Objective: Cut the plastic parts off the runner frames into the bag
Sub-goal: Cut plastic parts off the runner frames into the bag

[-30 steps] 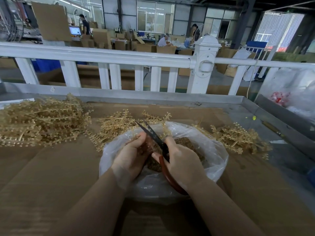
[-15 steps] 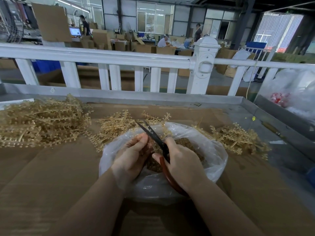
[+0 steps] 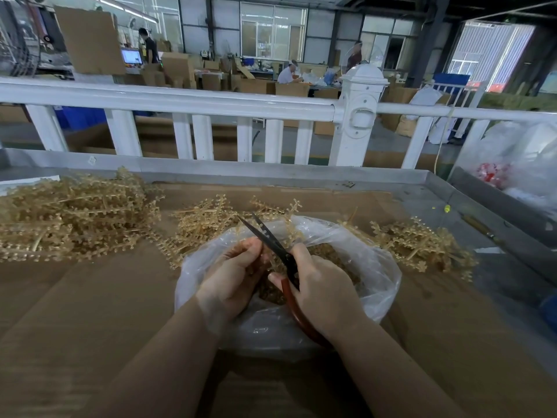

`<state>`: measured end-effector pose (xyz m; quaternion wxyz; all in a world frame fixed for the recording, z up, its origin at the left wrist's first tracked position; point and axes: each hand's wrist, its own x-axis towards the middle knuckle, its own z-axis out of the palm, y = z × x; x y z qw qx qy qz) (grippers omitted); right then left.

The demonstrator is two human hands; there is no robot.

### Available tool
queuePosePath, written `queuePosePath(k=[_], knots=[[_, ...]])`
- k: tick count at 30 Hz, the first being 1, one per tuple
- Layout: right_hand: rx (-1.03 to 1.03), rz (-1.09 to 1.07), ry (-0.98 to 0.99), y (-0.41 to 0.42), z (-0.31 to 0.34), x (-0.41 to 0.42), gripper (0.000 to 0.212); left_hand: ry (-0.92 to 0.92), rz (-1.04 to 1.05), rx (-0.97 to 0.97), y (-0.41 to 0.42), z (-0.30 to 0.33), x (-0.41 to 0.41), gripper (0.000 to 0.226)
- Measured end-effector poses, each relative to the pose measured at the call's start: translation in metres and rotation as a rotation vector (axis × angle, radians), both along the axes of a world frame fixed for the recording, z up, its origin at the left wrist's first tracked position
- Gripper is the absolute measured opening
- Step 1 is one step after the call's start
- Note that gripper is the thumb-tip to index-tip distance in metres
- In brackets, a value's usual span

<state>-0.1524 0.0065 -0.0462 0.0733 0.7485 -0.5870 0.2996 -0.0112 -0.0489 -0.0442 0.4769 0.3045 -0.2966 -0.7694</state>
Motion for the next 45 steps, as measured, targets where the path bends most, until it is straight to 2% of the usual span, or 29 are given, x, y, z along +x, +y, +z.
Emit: queuePosePath(k=[4,7,8,14,18,25,45], knots=[[0.010,0.007,-0.008,-0.0006,0.0003,-0.0003,0.040,0.032,0.033,-0.029,0.0013,-0.0006,-0.0003,0.022],[0.013,0.009,-0.003,0.0008,-0.0017,0.0000,0.040,0.005,0.039,-0.012,0.0006,0.0012,-0.0006,0.052],[0.011,0.007,0.002,0.0012,-0.0021,0.0000,0.040,0.005,0.047,0.011,-0.0003,0.0014,-0.0007,0.053],[0.027,0.018,-0.001,0.0018,-0.0018,-0.0011,0.040,0.028,0.134,0.090,0.0010,0.0048,-0.0033,0.020],[0.033,0.022,0.002,0.0019,-0.0024,-0.0015,0.040,0.014,0.159,0.106,0.0012,0.0064,-0.0044,0.013],[0.037,0.011,0.018,0.0020,-0.0032,-0.0021,0.043,-0.023,0.143,0.081,0.0007,0.0039,-0.0042,0.013],[0.096,0.027,0.037,0.0012,0.0031,-0.0027,0.032,-0.064,0.209,0.128,0.0028,0.0052,-0.0074,0.011]])
